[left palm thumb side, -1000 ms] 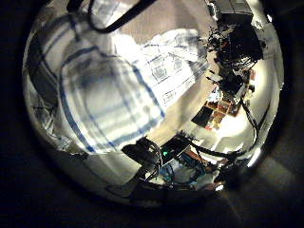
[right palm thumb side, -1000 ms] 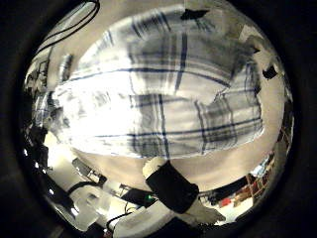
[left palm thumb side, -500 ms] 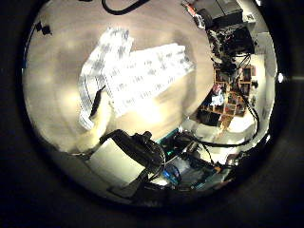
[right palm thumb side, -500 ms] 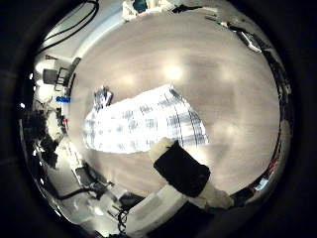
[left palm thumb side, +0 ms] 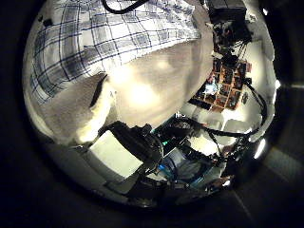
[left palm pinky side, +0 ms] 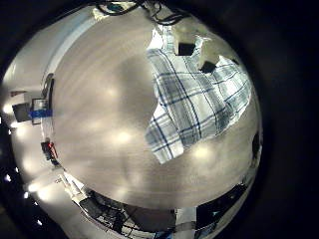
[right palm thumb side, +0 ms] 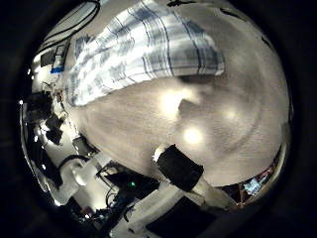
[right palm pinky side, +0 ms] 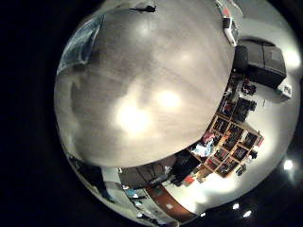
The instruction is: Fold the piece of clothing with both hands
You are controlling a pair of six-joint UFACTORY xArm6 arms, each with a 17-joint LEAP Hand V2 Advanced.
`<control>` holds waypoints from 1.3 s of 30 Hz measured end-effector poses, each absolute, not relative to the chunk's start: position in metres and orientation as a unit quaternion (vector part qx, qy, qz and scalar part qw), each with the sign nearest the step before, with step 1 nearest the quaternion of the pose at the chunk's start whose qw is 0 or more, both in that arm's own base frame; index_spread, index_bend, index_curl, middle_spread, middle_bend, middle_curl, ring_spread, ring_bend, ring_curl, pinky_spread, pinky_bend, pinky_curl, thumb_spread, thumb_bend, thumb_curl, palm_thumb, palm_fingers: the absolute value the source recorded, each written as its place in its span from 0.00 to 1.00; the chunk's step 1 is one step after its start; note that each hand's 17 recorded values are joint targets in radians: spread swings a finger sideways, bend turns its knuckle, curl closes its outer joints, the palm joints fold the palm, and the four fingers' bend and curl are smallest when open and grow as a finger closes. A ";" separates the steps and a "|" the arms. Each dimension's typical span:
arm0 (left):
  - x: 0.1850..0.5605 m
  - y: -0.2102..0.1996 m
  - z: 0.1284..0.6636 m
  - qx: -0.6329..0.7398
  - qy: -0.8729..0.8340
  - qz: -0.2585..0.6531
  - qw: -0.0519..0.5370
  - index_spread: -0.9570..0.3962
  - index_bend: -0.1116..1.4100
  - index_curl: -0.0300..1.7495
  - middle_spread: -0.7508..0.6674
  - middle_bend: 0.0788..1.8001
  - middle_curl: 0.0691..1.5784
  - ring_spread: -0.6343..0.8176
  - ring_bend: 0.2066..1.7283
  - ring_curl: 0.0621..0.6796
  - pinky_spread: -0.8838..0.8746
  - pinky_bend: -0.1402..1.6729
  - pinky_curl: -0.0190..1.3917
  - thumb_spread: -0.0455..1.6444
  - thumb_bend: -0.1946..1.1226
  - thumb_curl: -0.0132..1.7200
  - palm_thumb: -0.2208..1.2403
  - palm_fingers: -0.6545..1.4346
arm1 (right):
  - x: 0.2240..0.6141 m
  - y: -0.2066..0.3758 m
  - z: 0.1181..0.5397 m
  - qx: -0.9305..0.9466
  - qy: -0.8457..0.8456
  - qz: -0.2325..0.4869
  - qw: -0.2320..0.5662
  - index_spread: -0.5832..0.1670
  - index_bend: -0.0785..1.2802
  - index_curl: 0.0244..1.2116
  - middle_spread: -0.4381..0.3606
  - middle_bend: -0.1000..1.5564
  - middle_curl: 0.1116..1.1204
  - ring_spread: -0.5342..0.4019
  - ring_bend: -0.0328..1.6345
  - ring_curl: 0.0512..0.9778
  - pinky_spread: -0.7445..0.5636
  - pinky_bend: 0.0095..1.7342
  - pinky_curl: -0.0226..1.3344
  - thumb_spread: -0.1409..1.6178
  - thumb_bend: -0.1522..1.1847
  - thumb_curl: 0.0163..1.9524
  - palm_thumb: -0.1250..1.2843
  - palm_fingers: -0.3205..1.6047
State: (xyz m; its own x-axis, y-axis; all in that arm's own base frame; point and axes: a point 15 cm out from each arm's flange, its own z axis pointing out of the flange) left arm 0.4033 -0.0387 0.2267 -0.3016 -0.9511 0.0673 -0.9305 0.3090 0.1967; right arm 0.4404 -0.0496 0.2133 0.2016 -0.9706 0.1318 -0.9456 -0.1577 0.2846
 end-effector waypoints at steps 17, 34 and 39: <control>0.405 -0.029 0.216 0.591 -0.799 -0.065 0.090 0.69 0.20 0.30 0.64 0.06 0.22 0.56 0.30 0.31 0.63 0.23 0.35 0.75 0.14 0.22 0.55 0.42 | 0.470 -0.016 0.165 0.783 -0.601 -0.039 0.157 0.26 0.20 0.28 0.32 0.26 0.28 0.41 0.37 0.24 0.73 0.23 0.18 0.71 0.11 0.16 0.46 0.39; 0.408 -0.030 0.221 0.588 -0.801 -0.065 0.088 0.68 0.20 0.28 0.63 0.06 0.20 0.55 0.29 0.28 0.63 0.23 0.33 0.75 0.14 0.21 0.56 0.43 | 0.482 -0.019 0.179 0.779 -0.605 -0.015 0.161 0.23 0.63 0.57 0.24 0.66 0.59 0.28 0.71 0.52 0.26 0.61 0.34 0.69 0.15 0.23 0.75 0.86; 0.405 -0.031 0.221 0.585 -0.803 -0.064 0.091 0.68 0.20 0.28 0.62 0.06 0.20 0.55 0.29 0.28 0.63 0.23 0.33 0.75 0.14 0.21 0.56 0.44 | 0.477 -0.025 0.191 0.776 -0.608 -0.012 0.164 0.29 0.75 0.66 0.27 0.74 0.67 0.31 0.79 0.59 0.31 0.70 0.41 0.69 0.16 0.27 0.81 0.79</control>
State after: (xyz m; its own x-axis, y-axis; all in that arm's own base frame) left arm 0.4047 -0.0315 0.2214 -0.2988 -0.9516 0.0720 -0.9283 0.3074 0.2093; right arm 0.4768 -0.0252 0.1907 0.2597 -0.9485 0.1812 -0.9408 -0.2062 0.2692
